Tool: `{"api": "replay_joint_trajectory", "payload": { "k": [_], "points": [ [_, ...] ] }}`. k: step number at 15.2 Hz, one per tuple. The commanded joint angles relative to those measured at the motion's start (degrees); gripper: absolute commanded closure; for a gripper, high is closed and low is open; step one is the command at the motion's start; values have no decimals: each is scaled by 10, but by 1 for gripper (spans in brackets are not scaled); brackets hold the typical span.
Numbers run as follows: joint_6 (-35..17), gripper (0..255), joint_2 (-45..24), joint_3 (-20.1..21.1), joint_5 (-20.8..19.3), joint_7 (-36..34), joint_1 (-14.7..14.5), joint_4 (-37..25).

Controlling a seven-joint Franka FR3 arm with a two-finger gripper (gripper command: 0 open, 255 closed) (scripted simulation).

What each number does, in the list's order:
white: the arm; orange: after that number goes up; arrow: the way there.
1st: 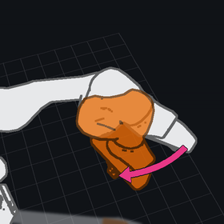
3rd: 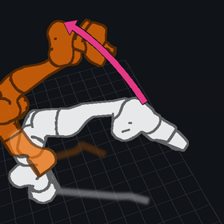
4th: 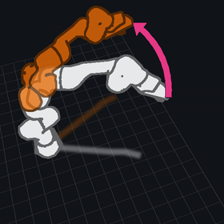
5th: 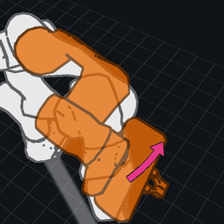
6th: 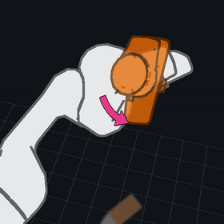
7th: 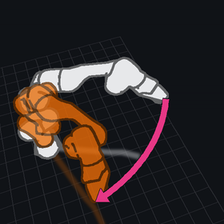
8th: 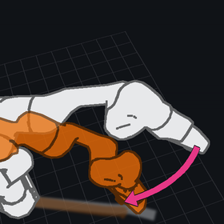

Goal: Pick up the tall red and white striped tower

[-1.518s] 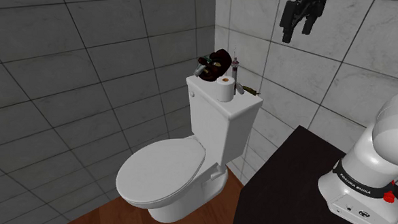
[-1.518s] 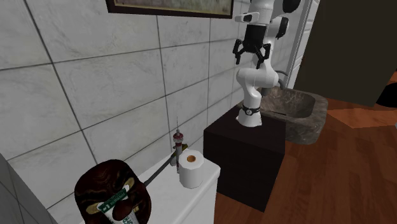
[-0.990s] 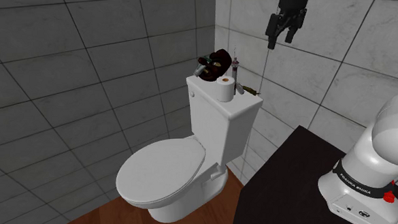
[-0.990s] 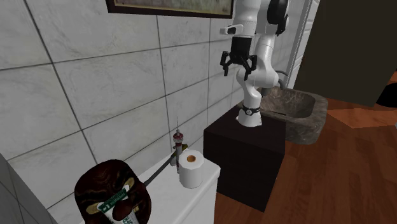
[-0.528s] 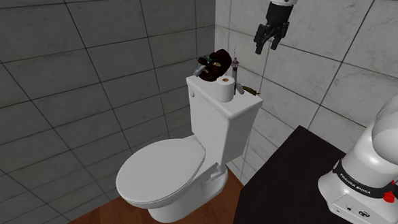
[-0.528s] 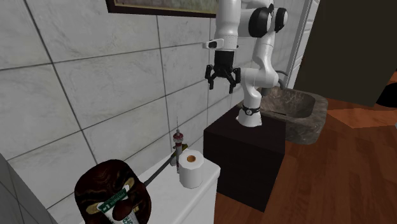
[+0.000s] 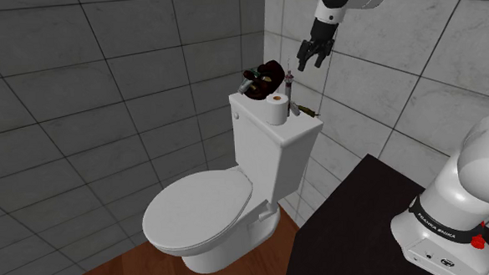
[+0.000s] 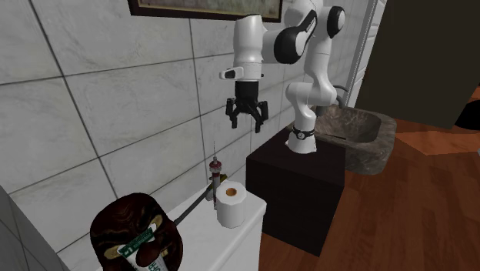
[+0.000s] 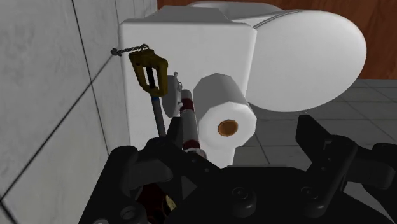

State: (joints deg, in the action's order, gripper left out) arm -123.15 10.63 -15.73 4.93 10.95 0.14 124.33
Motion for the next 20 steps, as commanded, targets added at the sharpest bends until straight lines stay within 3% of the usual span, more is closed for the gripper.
{"api": "replay_joint_trajectory", "payload": {
  "k": [1, 9, 19, 20],
  "points": [
    [-27, 0, -42, -12, 29, 30, -2, -17],
    [-62, 0, -223, -25, 169, 150, 20, -155],
    [-108, 0, -261, -15, 202, 182, 28, -141],
    [-109, 255, -261, -14, 202, 182, 28, -141]
  ]
}}
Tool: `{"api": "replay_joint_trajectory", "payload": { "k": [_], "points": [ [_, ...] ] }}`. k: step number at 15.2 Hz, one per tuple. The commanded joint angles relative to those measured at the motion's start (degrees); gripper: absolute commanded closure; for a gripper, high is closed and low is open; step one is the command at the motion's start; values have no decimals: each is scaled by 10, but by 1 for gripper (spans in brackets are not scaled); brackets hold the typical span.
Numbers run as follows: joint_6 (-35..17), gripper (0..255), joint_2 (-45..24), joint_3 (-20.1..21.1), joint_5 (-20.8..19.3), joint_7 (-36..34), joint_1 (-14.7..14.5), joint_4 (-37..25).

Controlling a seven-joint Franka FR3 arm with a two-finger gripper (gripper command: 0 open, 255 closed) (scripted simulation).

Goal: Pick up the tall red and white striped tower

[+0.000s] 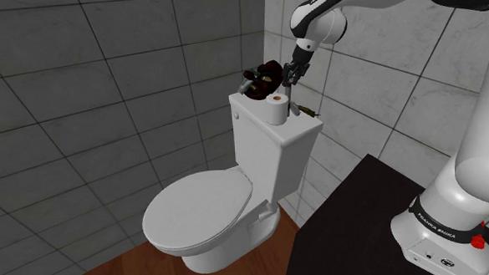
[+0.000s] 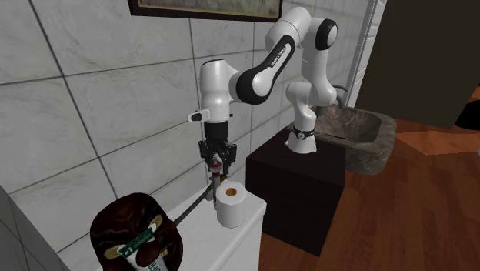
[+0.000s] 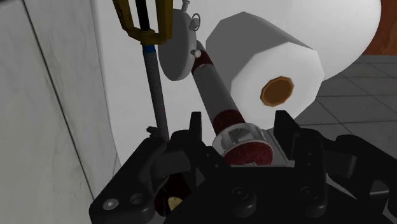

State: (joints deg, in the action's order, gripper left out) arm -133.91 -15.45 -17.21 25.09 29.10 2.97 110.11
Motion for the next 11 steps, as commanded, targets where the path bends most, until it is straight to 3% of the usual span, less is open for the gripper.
{"api": "replay_joint_trajectory", "payload": {
  "k": [1, 11],
  "points": [
    [-2, 255, 0, 0, 1, 1, 0, 1],
    [11, 255, 8, -2, -7, -7, -1, -5]
  ]
}}
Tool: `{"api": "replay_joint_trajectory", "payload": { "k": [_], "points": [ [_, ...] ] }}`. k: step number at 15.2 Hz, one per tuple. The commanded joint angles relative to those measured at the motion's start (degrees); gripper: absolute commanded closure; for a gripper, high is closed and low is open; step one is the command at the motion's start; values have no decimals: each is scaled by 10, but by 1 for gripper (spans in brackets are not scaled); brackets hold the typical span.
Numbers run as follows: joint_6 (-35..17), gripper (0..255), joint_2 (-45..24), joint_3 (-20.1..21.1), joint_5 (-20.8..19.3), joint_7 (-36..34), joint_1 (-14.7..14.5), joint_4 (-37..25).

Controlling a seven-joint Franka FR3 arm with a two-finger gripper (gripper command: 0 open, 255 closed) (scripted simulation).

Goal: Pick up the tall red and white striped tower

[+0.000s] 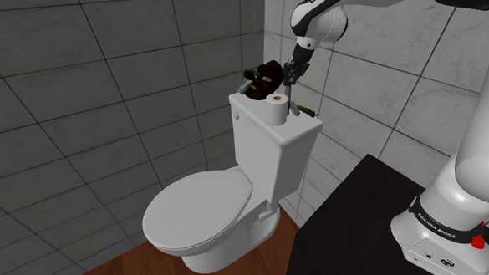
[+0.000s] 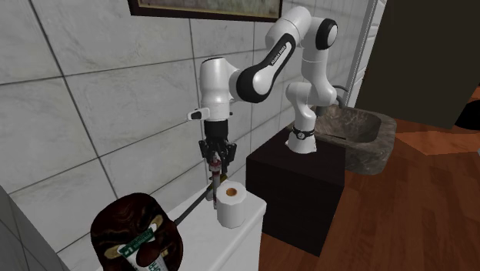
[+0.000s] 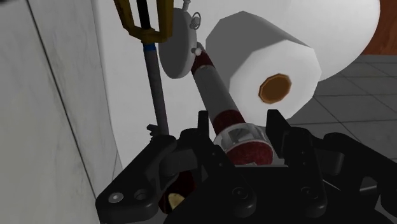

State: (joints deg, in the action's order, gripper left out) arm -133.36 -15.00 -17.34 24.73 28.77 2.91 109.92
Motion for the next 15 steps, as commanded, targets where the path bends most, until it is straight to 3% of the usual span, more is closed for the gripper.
{"api": "replay_joint_trajectory", "payload": {
  "k": [1, 15],
  "points": [
    [11, 255, 7, -2, -6, -7, -1, -6],
    [88, 255, 42, -11, -41, -44, -5, -54]
  ]
}}
